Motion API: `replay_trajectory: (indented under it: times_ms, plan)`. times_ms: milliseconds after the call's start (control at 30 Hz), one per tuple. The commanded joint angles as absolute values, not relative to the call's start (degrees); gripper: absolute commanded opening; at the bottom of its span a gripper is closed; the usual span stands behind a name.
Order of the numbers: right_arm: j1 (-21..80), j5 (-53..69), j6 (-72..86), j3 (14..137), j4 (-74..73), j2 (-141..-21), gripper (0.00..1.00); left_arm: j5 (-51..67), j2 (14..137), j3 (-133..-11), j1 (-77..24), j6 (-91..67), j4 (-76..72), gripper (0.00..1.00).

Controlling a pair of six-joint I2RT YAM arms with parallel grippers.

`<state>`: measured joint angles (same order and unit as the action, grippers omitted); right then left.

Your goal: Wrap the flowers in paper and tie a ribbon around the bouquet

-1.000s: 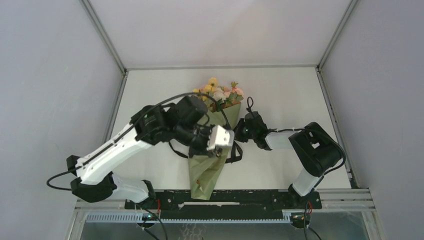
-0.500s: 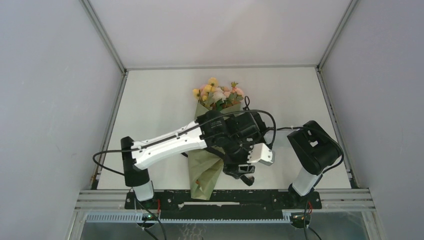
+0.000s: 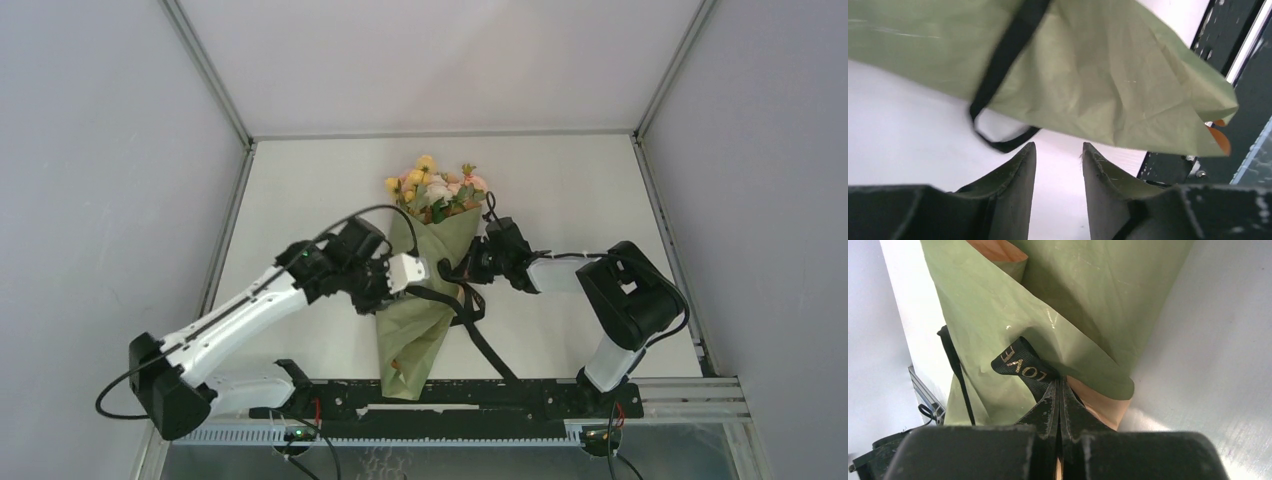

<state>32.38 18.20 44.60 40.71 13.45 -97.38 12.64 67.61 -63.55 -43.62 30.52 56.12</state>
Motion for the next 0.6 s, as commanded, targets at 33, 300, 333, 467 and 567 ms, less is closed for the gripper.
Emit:
replay_trajectory:
  times_ms: [33, 300, 333, 467, 567]
  plan:
    - [32.51, 20.07, 42.4, 44.84, 12.66, -94.33, 0.0, 13.04, 73.88, -48.97, -49.16, 31.57, 35.77, 0.5]
    - [32.12, 22.86, 40.33, 50.37, 8.76, -93.62, 0.0, 8.55, 85.74, -49.29, -60.82, 28.12, 27.19, 0.56]
    - [32.14, 23.51, 40.14, 51.18, 8.49, -93.77, 0.0, 7.8, 87.2, -49.65, -62.03, 28.22, 27.14, 0.56]
    - [32.17, 27.17, 39.33, 54.73, 7.6, -94.43, 0.0, 8.18, 92.74, -50.32, -64.68, 27.91, 26.01, 0.56]
    - [32.31, 29.19, 38.73, 56.75, 8.02, -93.77, 0.0, 8.91, 94.97, -51.56, -64.85, 27.29, 25.42, 0.55]
